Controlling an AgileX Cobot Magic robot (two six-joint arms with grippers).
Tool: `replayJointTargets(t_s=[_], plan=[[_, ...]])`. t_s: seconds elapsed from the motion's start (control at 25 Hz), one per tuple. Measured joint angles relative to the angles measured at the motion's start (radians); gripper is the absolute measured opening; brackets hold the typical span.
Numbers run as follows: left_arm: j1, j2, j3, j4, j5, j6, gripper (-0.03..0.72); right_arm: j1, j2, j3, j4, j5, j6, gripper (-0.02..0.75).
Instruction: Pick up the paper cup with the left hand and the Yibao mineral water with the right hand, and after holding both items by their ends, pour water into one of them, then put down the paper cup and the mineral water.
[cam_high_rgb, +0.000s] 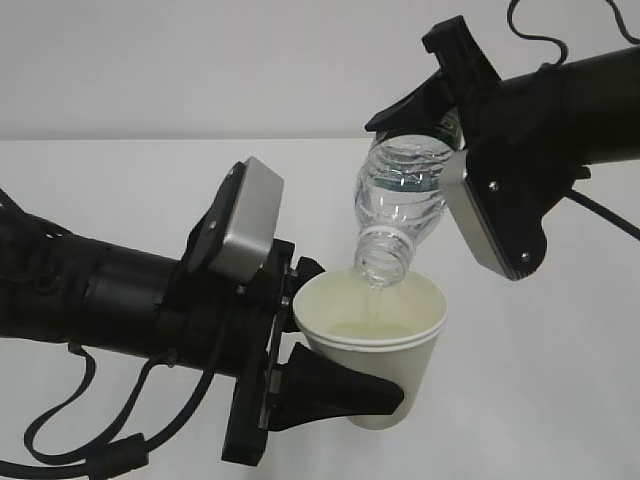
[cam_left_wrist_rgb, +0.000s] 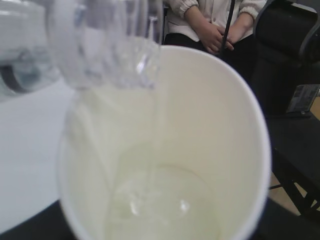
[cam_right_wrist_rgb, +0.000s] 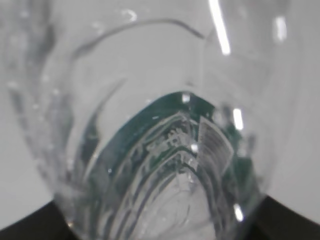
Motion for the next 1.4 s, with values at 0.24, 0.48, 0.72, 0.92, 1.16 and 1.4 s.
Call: replayJointTargets(t_s=[0.24,0.48,0.72,0.92,1.16,1.4], plan=[[0.0,0.0,0.0,0.0,0.0,0.0,0.415,0.0,0.0,0.0,0.0,0.0,-0.004,0.426],[0.0,0.0,0.0,0.0,0.002,0.0,0.414,0.0,0.0,0.0,0.0,0.0,-0.006,0.426],[0.0,0.0,0.0,0.0,0.002,0.0,0.414,0.0,0.0,0.0,0.0,0.002,-0.008,0.426],[0.0,0.0,0.0,0.0,0.002,0.0,0.414,0.0,0.0,0.0,0.0,0.004,-0.01,0.426],[0.0,0.0,0.0,0.0,0.002,0.0,0.414,0.0,0.0,0.0,0.0,0.006,-0.016,0.426],[0.0,0.0,0.0,0.0,0.002,0.0,0.414,0.0,0.0,0.0,0.0,0.006,-0.018,0.426]])
